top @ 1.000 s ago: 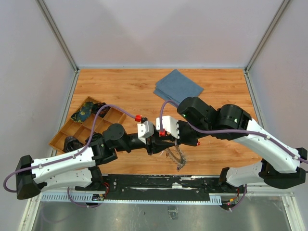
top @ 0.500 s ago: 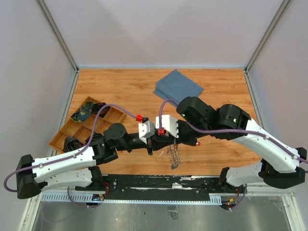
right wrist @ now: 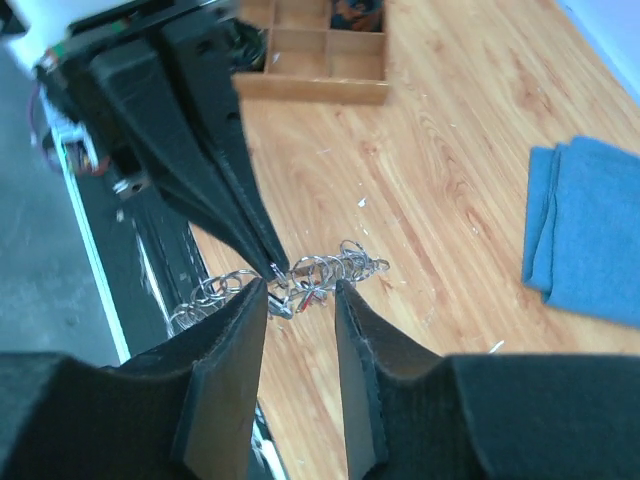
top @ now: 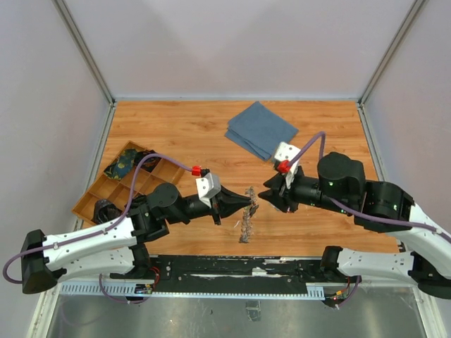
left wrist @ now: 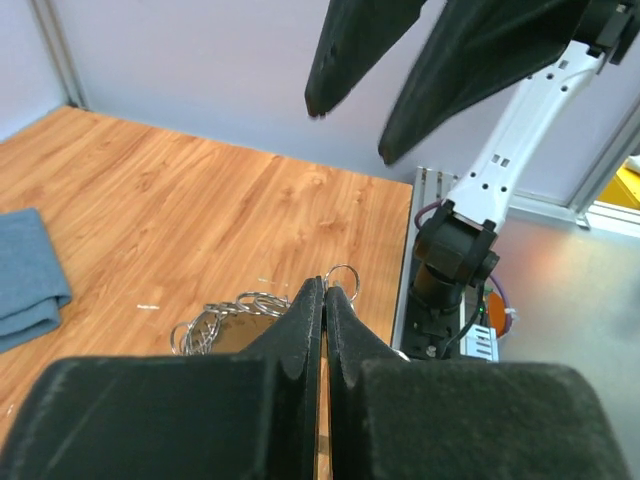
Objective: Put the keys on the keyring
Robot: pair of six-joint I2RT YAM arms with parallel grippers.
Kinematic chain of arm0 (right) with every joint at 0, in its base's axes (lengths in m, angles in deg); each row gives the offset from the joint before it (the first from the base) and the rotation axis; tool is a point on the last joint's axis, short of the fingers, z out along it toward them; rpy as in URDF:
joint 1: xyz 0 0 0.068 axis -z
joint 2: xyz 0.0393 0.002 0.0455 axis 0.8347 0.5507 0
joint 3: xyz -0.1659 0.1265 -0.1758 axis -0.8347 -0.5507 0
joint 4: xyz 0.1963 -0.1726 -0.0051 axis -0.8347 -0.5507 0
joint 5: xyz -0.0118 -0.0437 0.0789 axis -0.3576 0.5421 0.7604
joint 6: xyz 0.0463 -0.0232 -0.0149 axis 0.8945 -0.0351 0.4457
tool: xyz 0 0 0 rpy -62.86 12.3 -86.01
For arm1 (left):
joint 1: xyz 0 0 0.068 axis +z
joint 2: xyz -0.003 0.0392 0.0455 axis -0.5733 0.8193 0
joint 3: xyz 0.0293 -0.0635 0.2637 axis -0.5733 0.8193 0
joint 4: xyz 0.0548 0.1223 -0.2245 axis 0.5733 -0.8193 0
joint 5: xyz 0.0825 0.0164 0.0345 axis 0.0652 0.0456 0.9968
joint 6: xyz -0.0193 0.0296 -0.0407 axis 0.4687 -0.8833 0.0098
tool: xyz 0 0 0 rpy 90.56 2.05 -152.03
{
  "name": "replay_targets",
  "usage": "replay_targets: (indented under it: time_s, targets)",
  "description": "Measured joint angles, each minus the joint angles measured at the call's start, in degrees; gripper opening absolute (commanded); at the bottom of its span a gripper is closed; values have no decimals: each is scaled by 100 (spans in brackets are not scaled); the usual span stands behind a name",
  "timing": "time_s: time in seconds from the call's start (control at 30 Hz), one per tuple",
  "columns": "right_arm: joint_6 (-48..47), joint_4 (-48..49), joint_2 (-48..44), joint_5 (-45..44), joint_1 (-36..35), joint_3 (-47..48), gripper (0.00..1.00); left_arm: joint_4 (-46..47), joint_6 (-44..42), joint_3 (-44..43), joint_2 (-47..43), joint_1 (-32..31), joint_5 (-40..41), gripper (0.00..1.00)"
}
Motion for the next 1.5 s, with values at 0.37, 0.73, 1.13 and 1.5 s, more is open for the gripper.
replay_targets:
  time_s: [0.37,0.73,1.13,1.5]
  targets:
    - [3488,1368,-750,-1373,0,-1749,35,109,186,264,-282,0,723,1]
    - [4625,1987,-719,-1178,0,-2028,23,245,188,275,-385,0,876,0]
    - [4841,2031,-800,-1152,4,-2164,18,247,186,275,-415,0,903,1]
    - [4946,2118,-852,-1134,4,-2367,2,247,184,275,-459,0,903,1]
